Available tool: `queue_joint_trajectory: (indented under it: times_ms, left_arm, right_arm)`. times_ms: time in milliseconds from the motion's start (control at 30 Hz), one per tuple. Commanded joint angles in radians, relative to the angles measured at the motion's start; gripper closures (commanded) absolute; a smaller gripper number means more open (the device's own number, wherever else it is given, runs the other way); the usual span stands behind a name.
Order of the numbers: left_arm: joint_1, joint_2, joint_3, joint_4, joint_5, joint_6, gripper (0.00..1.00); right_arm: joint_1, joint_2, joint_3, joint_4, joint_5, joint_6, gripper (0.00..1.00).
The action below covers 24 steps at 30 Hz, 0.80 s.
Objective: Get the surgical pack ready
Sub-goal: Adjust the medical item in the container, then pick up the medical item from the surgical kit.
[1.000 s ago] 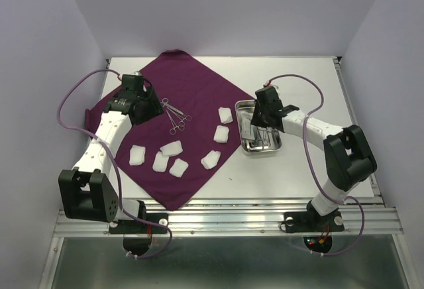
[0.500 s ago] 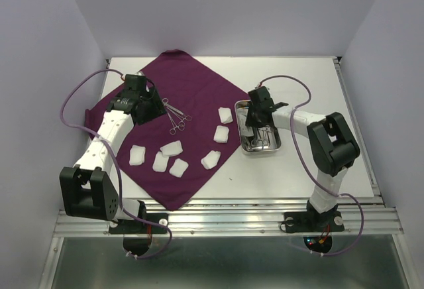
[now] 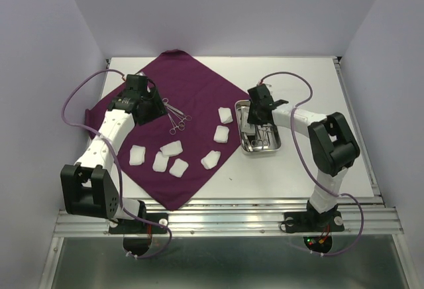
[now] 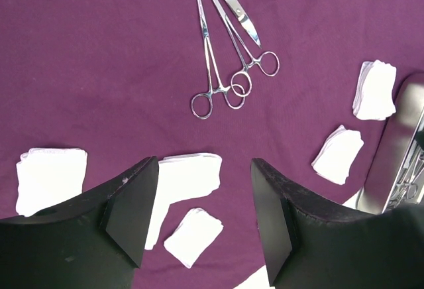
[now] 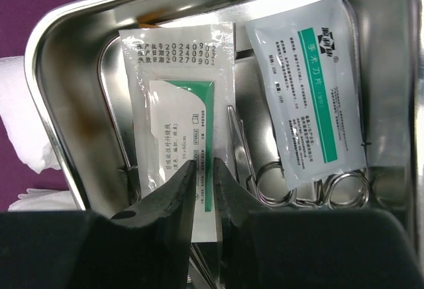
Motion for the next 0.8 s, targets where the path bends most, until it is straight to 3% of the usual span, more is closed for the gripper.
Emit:
queue_joint_trajectory:
  times_ms: [0, 467, 767]
  left_arm:
    - [-0.012, 0.007, 0.027, 0.012, 0.000, -0.005, 0.31]
    - [-0.088, 0.103, 0.067, 0.036, -0.078, -0.039, 0.32]
    - [-0.098, 0.364, 0.246, 0.018, -0.268, -0.126, 0.47]
  right_arm:
    - [-0.007, -0.096, 0.006, -0.006, 0.047, -0.013, 0.76]
    - [-0.007, -0.292, -0.070, -0.010, 0.004, 0.003, 0.65]
    - [0.011, -0.407, -0.139, -0.028, -0.027, 0.021, 0.62]
